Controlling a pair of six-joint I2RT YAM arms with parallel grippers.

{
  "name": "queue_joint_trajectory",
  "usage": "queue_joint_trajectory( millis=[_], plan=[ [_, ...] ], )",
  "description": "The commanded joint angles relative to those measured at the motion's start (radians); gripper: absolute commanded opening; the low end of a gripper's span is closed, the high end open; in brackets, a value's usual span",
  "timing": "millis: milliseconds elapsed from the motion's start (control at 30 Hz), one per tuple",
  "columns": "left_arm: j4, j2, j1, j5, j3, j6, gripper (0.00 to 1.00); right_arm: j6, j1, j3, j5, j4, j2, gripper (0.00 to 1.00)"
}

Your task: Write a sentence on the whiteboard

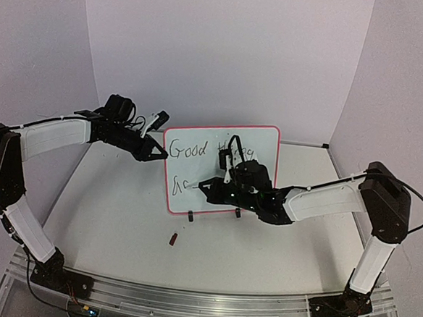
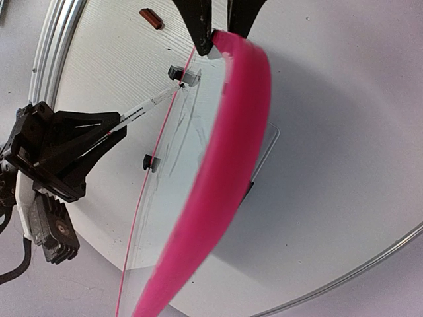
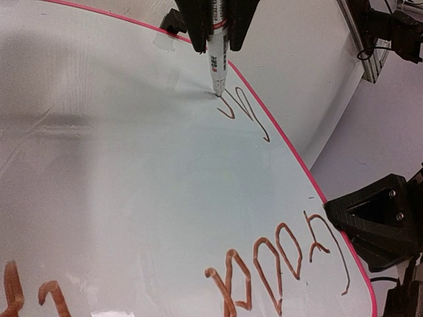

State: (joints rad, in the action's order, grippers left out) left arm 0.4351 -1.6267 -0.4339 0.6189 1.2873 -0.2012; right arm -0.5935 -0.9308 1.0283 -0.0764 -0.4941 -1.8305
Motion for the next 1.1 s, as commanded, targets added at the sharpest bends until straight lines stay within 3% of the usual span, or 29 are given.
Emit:
queue_joint_trajectory(
  millis=[0, 333, 1067],
  plan=[
    [0.03, -0.044, -0.024, -0.062, 0.0, -0.021, 0.0, 0.019, 0.005, -0.005, 0.069, 0.013, 0.047, 0.0],
    [0.031, -0.043, -0.025, -0.061, -0.001, -0.021, 0.0, 0.033, 0.005, 0.006, 0.097, 0.011, 0.092, 0.0],
    [0.032, -0.044, -0.026, -0.061, 0.0, -0.021, 0.0, -0.01, 0.005, -0.012, 0.044, 0.017, 0.014, 0.0]
  ],
)
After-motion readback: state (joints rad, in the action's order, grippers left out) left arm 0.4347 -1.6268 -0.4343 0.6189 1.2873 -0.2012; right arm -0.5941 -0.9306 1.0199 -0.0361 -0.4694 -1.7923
